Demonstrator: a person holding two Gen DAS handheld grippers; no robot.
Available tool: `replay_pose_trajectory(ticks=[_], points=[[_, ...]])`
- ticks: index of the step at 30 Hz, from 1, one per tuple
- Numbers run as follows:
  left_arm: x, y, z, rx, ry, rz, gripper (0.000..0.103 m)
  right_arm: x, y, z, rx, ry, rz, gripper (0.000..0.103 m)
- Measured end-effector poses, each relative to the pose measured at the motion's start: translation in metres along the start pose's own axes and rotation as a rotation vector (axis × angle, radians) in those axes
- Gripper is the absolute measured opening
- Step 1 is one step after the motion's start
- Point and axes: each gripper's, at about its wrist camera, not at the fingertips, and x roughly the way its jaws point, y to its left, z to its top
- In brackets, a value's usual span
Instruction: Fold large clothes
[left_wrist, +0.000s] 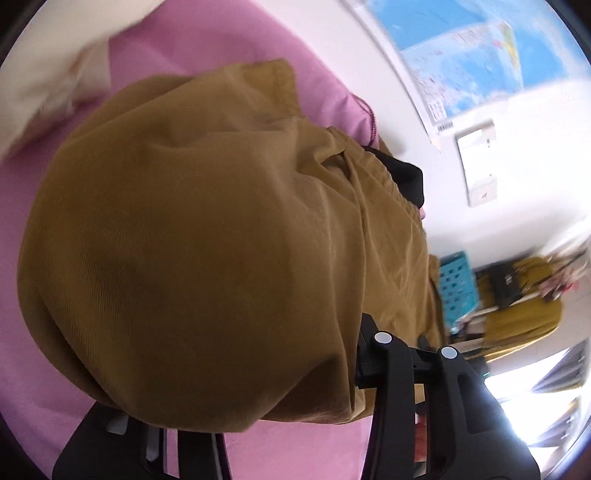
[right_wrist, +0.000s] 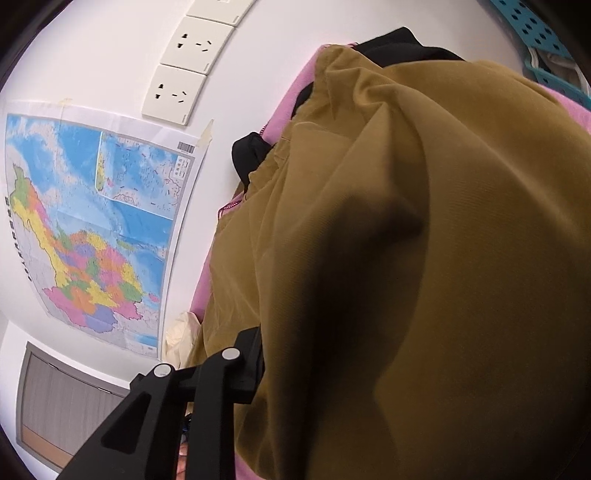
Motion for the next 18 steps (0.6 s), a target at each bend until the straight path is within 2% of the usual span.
replay_pose_trajectory(ticks=[3,4,5,9,13,18], points=[[0.0,-0.009,-0.005,0.069,-0.032,0.057,0.04,-0.002,-0.006,0.0,0.026,0.011,0.016,0.033],[-0.001,-0.01,-0.005,0.079,-0.039,0.063,0.04,-0.004,-0.007,-0.001,0.031,0.011,0.019,0.041],[-0.001,-0.012,-0.005,0.089,-0.044,0.069,0.04,-0.006,-0.009,-0.002,0.039,0.009,0.025,0.044],[-0.001,-0.019,-0.009,0.148,-0.065,0.113,0.04,-0.012,-0.014,-0.004,0.048,0.001,0.04,0.044],[-0.001,-0.025,-0.009,0.174,-0.072,0.134,0.04,-0.012,-0.016,-0.002,0.079,-0.022,0.066,0.051],[0.0,-0.026,-0.009,0.176,-0.065,0.136,0.04,-0.009,-0.013,0.0,0.078,-0.049,0.038,0.05]])
